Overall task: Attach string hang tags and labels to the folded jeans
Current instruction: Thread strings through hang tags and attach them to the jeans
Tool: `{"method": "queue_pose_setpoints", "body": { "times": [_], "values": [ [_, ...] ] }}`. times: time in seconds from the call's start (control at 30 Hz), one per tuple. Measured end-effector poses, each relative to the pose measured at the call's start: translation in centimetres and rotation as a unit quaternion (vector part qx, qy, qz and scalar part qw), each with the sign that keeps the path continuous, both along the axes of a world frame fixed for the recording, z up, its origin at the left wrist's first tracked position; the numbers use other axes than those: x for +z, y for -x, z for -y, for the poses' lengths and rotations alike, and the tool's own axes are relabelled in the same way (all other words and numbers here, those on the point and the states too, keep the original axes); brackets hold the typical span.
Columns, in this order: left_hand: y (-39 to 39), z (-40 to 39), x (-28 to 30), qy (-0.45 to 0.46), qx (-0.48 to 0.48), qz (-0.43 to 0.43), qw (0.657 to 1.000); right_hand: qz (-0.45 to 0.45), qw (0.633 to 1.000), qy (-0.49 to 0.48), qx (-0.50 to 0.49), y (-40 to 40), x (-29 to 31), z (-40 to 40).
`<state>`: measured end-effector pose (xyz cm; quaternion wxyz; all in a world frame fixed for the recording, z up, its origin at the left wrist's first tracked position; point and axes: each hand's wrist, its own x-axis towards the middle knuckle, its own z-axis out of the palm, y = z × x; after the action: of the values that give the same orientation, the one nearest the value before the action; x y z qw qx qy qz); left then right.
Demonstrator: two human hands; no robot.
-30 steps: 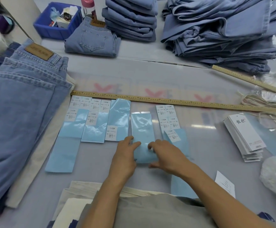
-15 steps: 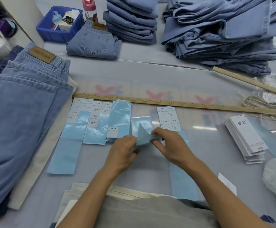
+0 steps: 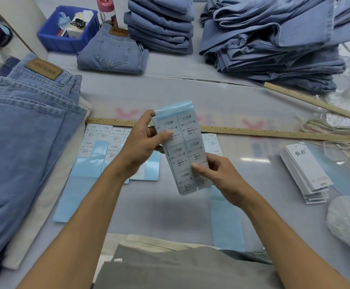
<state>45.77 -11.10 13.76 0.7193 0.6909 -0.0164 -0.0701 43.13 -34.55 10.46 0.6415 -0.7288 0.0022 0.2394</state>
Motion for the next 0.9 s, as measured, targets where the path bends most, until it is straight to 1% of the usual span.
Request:
{"method": "queue_pose_setpoints", "body": {
  "times": [0.07, 0.17, 0.23, 0.3, 0.43, 0.53, 0.67, 0.7, 0.77, 0.83, 0.9],
  "values": [
    [-0.9, 0.2, -0.9, -0.033, 0.004, -0.02, 0.999, -0.03, 0.999, -0.008, -0.024, 0.2, -0.9, -0.2],
    [-2.3, 0.5, -3.1, -0.069, 0.034, -0.038, 0.996, -0.07, 0.997, 0.014, -0.037, 0.6, -2.4, -0.7],
    [-3.1, 0.7, -4.4, -0.063, 0.06, -0.054, 0.995, -0.093, 0.994, 0.03, -0.045, 0.8, -3.3, -0.9],
    [-3.8, 0.9, -5.4, -0.053, 0.072, -0.068, 0.994, -0.108, 0.992, 0.024, -0.066, 1.0, -4.1, -1.1],
    [-4.7, 1.1, -6.8, -0.021, 0.088, -0.087, 0.992, -0.121, 0.99, 0.008, -0.078, 1.0, -4.9, -1.4],
    [-5.0, 1.3, -7.4, -0.001, 0.09, -0.096, 0.991, -0.123, 0.989, 0.014, -0.077, 1.0, -5.1, -1.4],
    [-5.3, 1.6, -8.2, -0.016, 0.09, -0.092, 0.992, -0.134, 0.987, 0.017, -0.087, 1.1, -5.2, -1.5],
    [-5.4, 1.7, -8.4, -0.025, 0.096, -0.094, 0.991, -0.125, 0.988, 0.038, -0.08, 1.2, -5.2, -1.5],
    [-5.8, 1.9, -8.8, -0.054, 0.101, -0.105, 0.988, -0.061, 0.986, 0.149, -0.048, 1.3, -5.2, -1.1],
    [-6.1, 2.3, -9.4, -0.092, 0.09, -0.129, 0.983, 0.014, 0.964, 0.264, -0.015, 1.6, -5.3, -0.5],
    [-6.4, 2.5, -10.2, -0.138, 0.073, -0.137, 0.978, 0.065, 0.947, 0.314, 0.016, 1.9, -5.4, 0.0]
  ]
}}
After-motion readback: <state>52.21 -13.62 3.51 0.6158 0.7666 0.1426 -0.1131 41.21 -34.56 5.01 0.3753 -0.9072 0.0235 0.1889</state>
